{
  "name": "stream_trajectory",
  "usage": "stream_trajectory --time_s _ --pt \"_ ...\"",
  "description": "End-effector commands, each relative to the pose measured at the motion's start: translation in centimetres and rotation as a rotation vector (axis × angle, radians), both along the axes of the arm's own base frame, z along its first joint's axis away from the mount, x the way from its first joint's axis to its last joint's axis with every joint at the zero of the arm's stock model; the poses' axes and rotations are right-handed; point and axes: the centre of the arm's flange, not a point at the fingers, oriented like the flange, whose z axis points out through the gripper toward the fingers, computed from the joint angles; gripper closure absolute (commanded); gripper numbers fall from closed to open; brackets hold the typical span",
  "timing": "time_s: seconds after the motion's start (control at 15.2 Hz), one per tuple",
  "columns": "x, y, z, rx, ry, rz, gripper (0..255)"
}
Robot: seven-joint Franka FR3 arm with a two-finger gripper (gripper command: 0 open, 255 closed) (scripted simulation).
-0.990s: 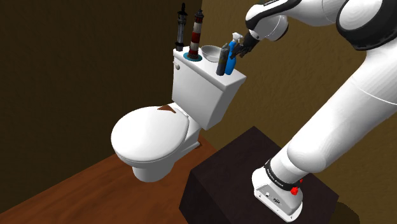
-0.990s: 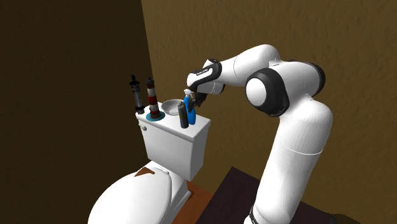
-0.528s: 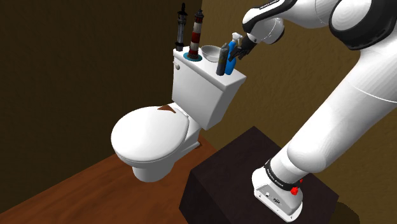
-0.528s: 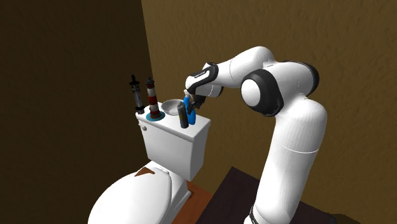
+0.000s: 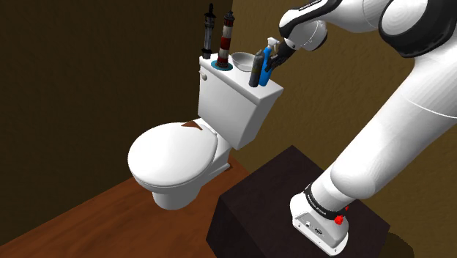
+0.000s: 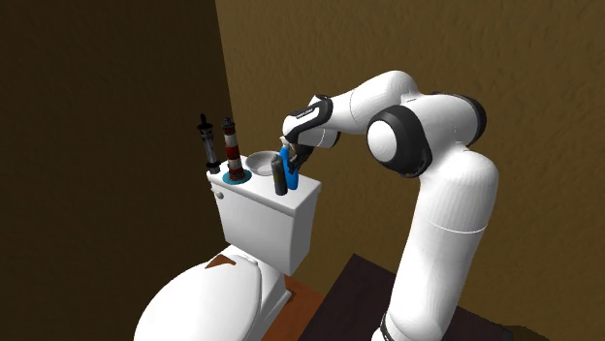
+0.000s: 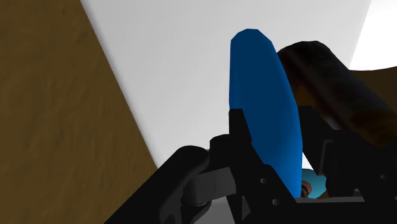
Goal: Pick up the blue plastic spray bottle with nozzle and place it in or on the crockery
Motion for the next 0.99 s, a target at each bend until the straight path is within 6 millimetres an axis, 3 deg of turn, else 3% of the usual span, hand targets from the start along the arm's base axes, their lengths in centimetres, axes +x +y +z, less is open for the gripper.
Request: stream_trajectory --time_s 0.0,0.26,0.92 --pt "0.0 0.0 0.0 0.000 0.000 0.000 255" --pt "0.0 0.0 0.0 0.000 0.000 0.000 255" --pt "0.0 0.0 5.3 0.000 0.000 0.000 255"
